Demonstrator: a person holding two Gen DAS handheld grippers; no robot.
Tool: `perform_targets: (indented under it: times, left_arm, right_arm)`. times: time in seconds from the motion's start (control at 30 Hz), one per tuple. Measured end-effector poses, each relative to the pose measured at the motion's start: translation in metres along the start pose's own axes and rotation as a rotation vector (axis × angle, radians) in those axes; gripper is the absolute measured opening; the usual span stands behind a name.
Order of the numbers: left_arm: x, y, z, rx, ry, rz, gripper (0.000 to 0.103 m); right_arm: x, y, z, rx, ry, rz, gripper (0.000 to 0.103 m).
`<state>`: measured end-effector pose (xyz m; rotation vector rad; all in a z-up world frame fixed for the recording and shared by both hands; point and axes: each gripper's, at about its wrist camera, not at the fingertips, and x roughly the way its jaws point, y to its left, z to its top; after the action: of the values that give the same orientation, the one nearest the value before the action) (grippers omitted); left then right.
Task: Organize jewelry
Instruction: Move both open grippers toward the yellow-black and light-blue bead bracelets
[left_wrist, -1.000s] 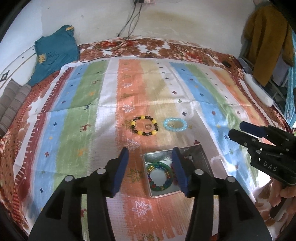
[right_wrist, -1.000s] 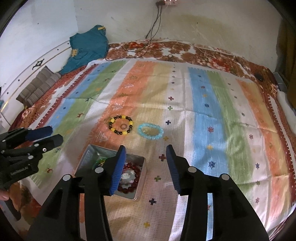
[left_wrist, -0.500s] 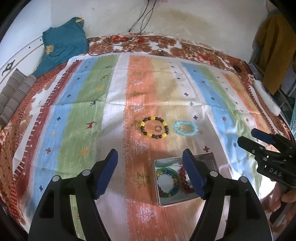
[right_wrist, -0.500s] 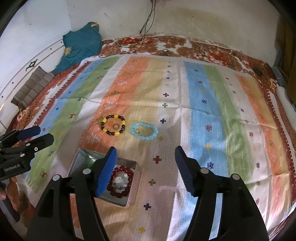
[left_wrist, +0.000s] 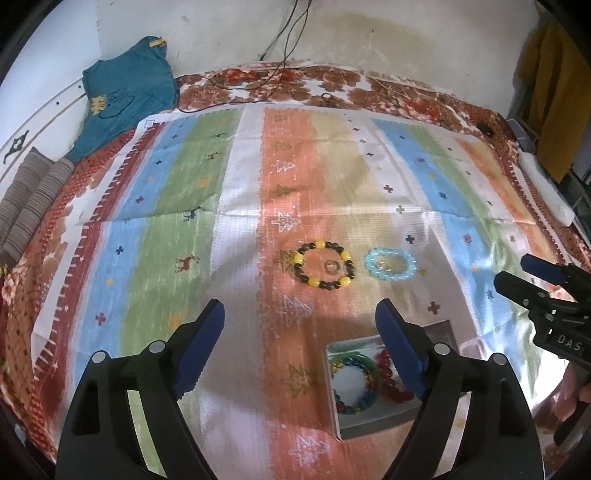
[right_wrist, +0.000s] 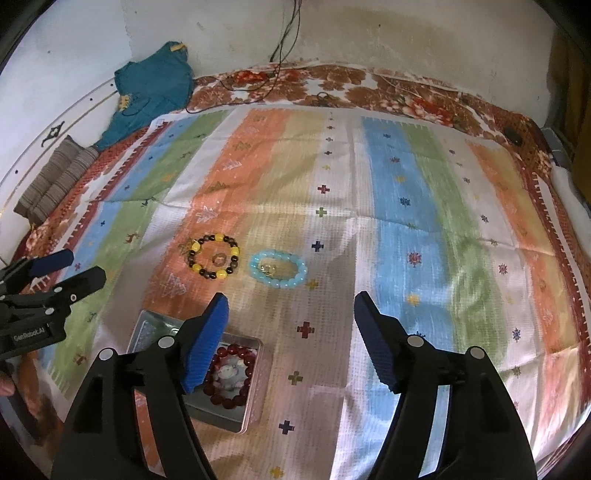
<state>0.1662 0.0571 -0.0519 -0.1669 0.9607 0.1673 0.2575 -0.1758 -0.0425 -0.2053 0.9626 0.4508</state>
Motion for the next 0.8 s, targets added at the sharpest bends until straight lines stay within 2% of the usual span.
perform_targets:
  times: [0.17, 0.4, 0.8]
  left_arm:
    - [0.013, 0.009, 0.007, -0.030, 0.018, -0.005, 0.083]
    - [0.028, 0.005, 0.015, -0.011, 0.028, 0.002, 0.085]
    - [0.064, 0.012, 0.022, 0.017, 0.079, 0.040, 0.085]
  right_arm:
    - [0.010, 0.000, 0.003, -0.001, 0.017, -0.002, 0.072]
    - [0.022, -0.004, 0.007, 0.005, 0.035, 0.003, 0.073]
    - [0.051, -0.010, 0.012, -0.019, 0.078, -0.044, 0.073]
